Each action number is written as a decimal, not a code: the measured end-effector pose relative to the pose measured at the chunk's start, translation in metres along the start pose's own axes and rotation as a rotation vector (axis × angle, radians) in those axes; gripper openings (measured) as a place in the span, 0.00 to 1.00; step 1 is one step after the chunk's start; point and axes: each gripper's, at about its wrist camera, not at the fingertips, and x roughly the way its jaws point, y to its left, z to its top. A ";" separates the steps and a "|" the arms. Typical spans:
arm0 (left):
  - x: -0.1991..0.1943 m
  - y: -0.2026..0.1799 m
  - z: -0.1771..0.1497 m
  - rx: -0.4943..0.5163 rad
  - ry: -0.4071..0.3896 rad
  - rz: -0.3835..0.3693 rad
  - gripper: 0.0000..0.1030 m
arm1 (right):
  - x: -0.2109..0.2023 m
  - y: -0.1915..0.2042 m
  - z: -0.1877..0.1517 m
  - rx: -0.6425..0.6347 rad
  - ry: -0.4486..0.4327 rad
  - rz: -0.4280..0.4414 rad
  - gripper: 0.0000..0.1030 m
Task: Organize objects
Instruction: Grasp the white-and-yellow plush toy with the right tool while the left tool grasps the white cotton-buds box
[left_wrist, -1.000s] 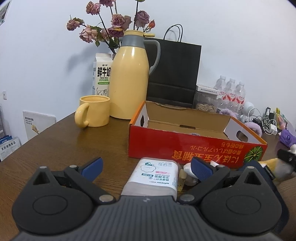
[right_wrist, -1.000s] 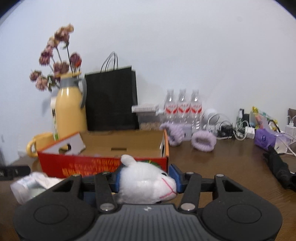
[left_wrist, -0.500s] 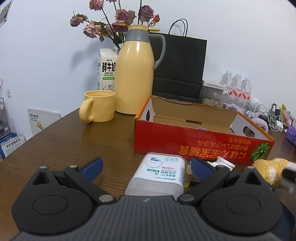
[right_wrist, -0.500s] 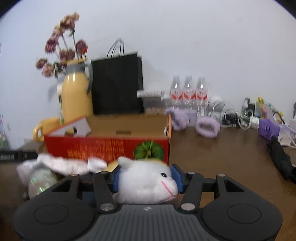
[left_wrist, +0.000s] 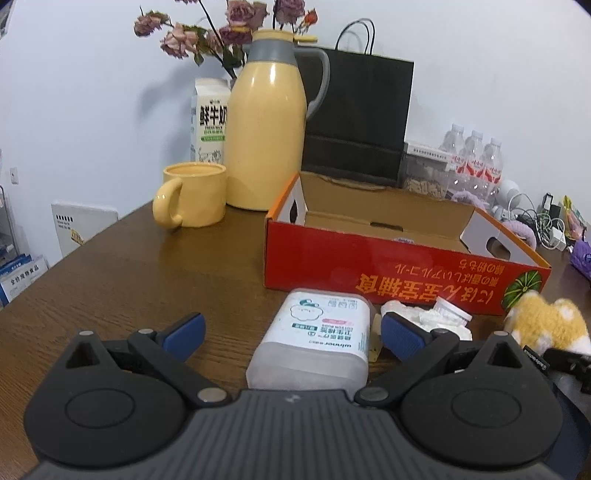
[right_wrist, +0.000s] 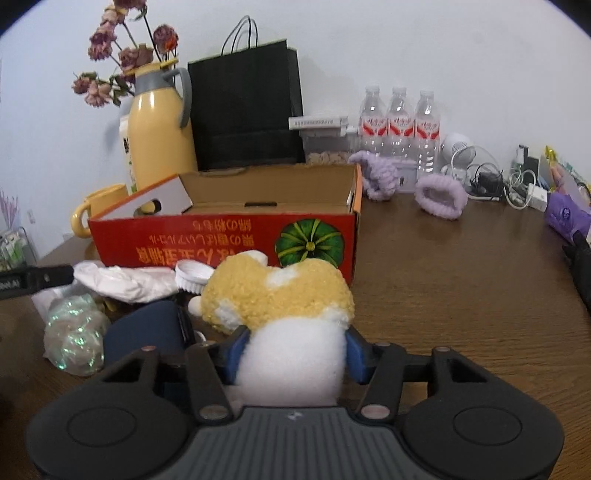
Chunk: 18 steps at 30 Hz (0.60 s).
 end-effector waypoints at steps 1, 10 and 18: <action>0.002 0.000 0.001 0.003 0.018 -0.006 1.00 | -0.003 0.000 0.000 0.005 -0.020 0.000 0.50; 0.026 0.001 0.009 0.008 0.129 -0.033 1.00 | -0.016 -0.005 0.002 0.025 -0.110 -0.015 0.50; 0.034 0.015 0.010 -0.091 0.164 -0.122 0.74 | -0.017 -0.005 0.001 0.023 -0.118 -0.011 0.50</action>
